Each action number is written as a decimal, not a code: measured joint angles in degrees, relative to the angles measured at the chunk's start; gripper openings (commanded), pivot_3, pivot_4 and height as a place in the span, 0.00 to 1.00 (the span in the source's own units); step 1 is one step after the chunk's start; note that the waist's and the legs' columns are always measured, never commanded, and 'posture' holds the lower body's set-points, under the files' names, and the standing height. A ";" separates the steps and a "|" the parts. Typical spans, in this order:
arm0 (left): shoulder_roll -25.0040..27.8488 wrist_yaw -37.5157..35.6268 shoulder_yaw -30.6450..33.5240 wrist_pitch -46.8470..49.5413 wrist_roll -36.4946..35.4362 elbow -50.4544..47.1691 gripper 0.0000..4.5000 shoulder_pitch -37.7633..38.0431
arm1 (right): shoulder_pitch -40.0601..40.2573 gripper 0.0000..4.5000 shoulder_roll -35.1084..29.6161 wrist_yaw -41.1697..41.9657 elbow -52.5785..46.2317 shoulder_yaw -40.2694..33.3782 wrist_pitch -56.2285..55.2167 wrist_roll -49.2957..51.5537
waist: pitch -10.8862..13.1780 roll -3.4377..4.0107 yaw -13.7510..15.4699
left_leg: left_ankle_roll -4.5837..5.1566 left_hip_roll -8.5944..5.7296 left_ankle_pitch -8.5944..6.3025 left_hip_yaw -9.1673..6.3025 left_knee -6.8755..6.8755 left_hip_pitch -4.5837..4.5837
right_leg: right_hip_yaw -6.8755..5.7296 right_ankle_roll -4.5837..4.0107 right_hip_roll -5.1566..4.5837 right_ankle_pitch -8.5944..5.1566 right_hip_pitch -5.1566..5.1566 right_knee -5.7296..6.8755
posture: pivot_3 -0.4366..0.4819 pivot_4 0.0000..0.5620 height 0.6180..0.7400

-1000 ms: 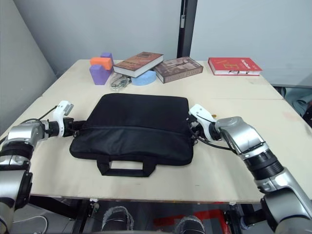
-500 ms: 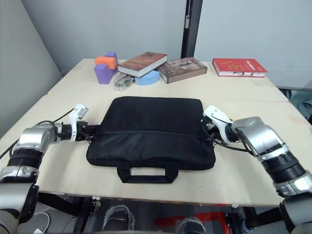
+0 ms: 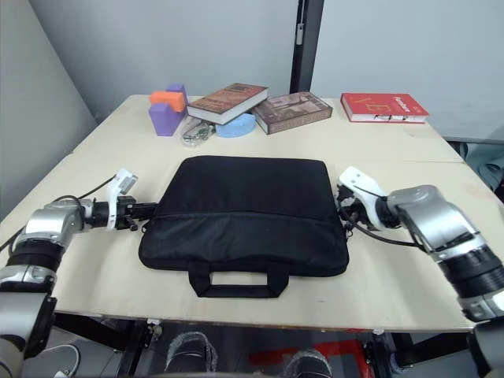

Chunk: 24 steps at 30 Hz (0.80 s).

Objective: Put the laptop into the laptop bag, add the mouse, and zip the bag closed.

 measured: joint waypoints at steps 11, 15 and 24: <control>20.89 -12.75 9.60 8.45 -10.59 -18.49 0.81 9.66 | 10.83 0.65 -8.20 11.24 0.35 -21.80 -9.12 8.06 | 0.06 -0.05 -1.43 | 0.34 0.02 -0.24 0.18 -0.08 0.13 | 0.10 -0.04 -0.02 -0.03 0.03 -0.16 | 0.48 0.27 0.73; 24.92 -13.94 13.68 10.77 -13.33 -21.48 1.00 14.40 | 13.31 0.97 -11.23 15.02 1.25 -26.45 -9.57 9.61 | 0.09 -0.08 -1.70 | 0.39 0.03 -0.25 0.18 -0.03 0.14 | 0.10 -0.06 -0.02 -0.04 0.03 -0.15 | 0.48 0.27 0.73; 27.28 -15.15 27.79 11.89 -16.36 -23.19 1.00 26.96 | 16.43 0.99 -14.18 20.31 3.77 -33.40 -9.66 11.92 | 0.09 -0.08 -2.14 | 0.49 0.04 -0.27 0.20 0.01 0.13 | 0.08 -0.14 -0.02 -0.09 0.02 -0.14 | 0.48 0.27 0.73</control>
